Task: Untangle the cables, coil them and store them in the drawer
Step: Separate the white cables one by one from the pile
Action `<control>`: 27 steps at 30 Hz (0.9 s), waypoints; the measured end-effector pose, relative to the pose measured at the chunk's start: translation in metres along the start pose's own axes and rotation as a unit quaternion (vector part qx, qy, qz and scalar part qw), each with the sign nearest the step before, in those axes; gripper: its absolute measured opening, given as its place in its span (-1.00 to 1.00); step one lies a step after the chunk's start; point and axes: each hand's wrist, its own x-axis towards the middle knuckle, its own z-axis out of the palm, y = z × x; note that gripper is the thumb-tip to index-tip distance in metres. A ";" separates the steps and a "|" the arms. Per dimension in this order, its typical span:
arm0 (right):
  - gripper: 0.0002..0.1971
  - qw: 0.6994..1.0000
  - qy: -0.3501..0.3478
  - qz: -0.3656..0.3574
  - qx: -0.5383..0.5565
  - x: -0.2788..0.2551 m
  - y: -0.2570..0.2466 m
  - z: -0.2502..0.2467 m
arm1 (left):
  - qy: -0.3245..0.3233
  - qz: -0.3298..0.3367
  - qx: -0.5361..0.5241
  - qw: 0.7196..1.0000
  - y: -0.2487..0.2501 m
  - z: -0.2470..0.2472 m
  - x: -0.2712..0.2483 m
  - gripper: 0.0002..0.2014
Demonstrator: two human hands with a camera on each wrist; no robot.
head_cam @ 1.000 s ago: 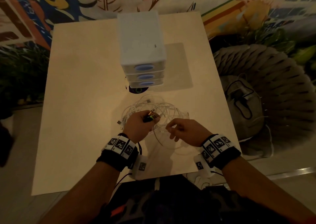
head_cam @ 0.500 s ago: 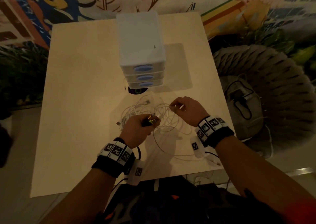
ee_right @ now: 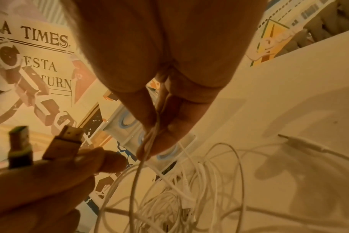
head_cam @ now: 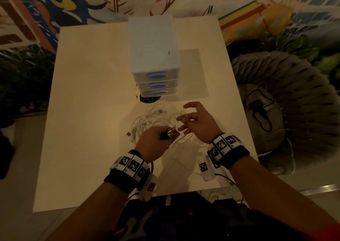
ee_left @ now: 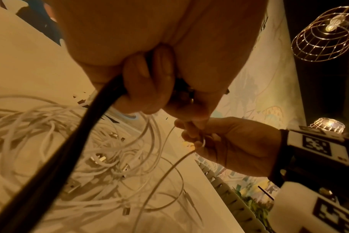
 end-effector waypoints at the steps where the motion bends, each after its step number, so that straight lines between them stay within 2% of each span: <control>1: -0.73 1.000 0.006 -0.006 0.006 -0.001 -0.001 -0.001 | 0.028 0.005 -0.004 1.000 0.001 -0.002 0.000 -0.83; 3: -0.74 1.000 0.013 -0.015 0.002 -0.004 -0.002 -0.004 | 0.095 0.016 -0.031 0.995 0.003 -0.005 0.002 -0.90; 6: -0.73 1.000 -0.002 -0.013 -0.019 -0.009 -0.003 -0.006 | 0.141 0.019 -0.043 0.989 0.005 -0.007 0.009 -0.75; 8: -0.74 0.999 -0.022 0.000 -0.031 -0.013 -0.006 -0.006 | 0.128 0.010 -0.037 0.991 0.005 -0.005 0.016 -0.69; 10: -0.77 0.998 -0.038 0.000 -0.041 -0.018 -0.010 -0.006 | 0.092 -0.009 -0.026 0.995 0.006 -0.004 0.022 -0.73; 14: -0.90 0.995 -0.019 -0.046 -0.092 -0.019 -0.009 -0.019 | 0.039 -0.018 0.106 0.993 0.009 -0.011 0.029 -0.73; 17: -0.83 0.989 0.029 -0.090 -0.112 -0.014 -0.004 -0.036 | 0.030 -0.046 0.135 0.989 0.000 -0.017 0.030 -0.79; 20: -0.85 0.986 0.061 -0.115 -0.106 -0.009 -0.010 -0.049 | 0.034 -0.064 0.132 0.989 -0.009 -0.022 0.029 -0.80; 27: -0.88 0.977 0.081 -0.156 -0.121 -0.008 -0.030 -0.059 | 0.039 -0.061 0.112 0.991 -0.017 -0.024 0.026 -0.81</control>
